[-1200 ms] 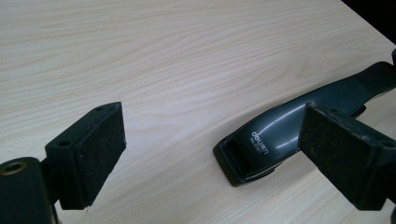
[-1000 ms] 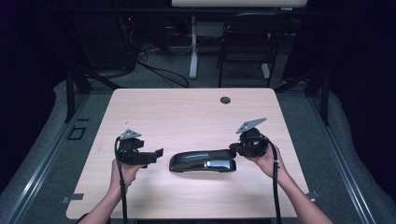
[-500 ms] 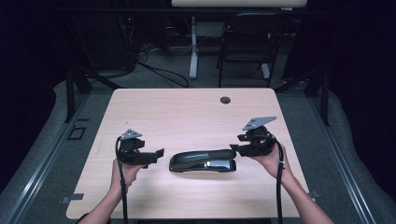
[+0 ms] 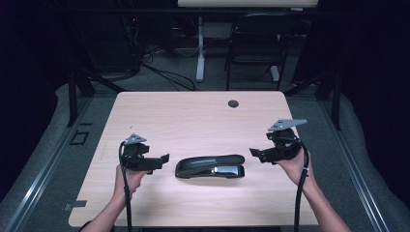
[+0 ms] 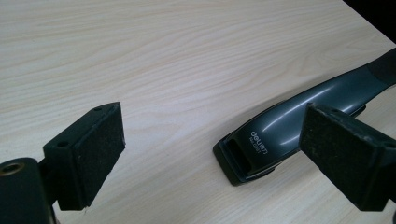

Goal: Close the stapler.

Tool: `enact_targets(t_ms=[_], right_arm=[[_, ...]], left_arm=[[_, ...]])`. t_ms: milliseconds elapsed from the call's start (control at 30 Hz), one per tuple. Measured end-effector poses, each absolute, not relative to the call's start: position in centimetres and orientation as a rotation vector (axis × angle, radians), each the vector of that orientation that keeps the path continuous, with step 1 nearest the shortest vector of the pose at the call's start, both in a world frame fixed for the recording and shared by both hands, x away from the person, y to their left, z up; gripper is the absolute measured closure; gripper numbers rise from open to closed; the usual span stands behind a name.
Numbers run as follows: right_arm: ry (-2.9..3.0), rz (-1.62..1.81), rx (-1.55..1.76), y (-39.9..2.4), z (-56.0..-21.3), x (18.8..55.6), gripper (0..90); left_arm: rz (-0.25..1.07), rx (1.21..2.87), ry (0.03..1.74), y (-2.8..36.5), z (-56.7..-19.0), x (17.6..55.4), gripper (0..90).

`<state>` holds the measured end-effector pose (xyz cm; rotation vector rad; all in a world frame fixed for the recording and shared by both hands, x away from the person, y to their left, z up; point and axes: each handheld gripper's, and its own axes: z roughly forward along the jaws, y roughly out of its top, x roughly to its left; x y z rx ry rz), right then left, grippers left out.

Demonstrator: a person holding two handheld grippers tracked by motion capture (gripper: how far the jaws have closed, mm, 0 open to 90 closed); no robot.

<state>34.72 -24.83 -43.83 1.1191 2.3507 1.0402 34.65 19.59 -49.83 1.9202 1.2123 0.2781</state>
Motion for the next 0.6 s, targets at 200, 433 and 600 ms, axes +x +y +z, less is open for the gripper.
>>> enact_targets(t_ms=[200,433,600], right_arm=[[2.322,1.003,1.183,-26.5,-44.3,34.4,7.1],[2.289,0.931,1.262,-28.8,-45.3,34.0,3.3],[2.286,0.871,1.318,-30.1,-46.5,33.8,1.8]], left_arm=[[0.271,1.926,1.212,19.6,-49.9,34.7,7.0],[0.271,1.929,1.214,19.6,-49.9,34.7,6.7],[0.271,1.934,1.212,19.5,-50.0,34.8,5.9]])
